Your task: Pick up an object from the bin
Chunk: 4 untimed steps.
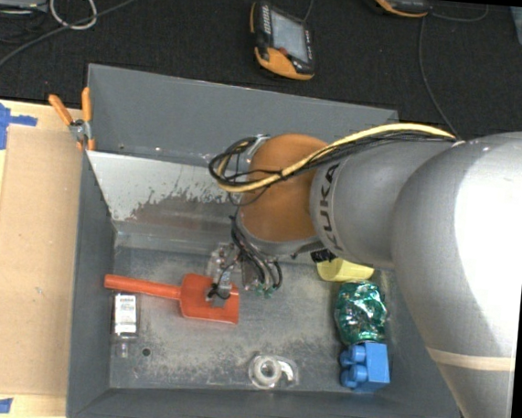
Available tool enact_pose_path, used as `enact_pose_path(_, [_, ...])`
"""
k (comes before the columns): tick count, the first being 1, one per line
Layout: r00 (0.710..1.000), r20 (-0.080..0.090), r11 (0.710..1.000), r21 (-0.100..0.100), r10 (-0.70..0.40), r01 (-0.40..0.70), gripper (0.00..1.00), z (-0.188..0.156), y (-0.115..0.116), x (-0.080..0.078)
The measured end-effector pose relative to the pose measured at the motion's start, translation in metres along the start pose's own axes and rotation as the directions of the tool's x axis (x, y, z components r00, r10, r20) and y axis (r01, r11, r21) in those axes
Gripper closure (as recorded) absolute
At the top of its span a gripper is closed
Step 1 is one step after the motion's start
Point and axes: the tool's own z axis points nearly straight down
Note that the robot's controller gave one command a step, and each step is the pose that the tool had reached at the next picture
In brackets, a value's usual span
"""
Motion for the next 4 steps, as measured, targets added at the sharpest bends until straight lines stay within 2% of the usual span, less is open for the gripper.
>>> enact_pose_path(1, [1.0, 0.0, 1.0, 0.0, -0.001, 0.001, 1.0, 0.0, 0.0, 0.0])
enact_pose_path(2, [1.0, -0.01, 1.0, 0.002, 0.0, 0.0, 1.0, -0.034, 0.0, 0.008])
enact_pose_path(3, [0.984, -0.016, 0.984, -0.002, -0.178, 0.178, 1.0, -0.035, 0.033, 0.034])
enact_pose_path(4, [0.99, -0.011, 0.99, -0.002, -0.143, 0.143, 1.0, -0.034, 0.029, 0.029])
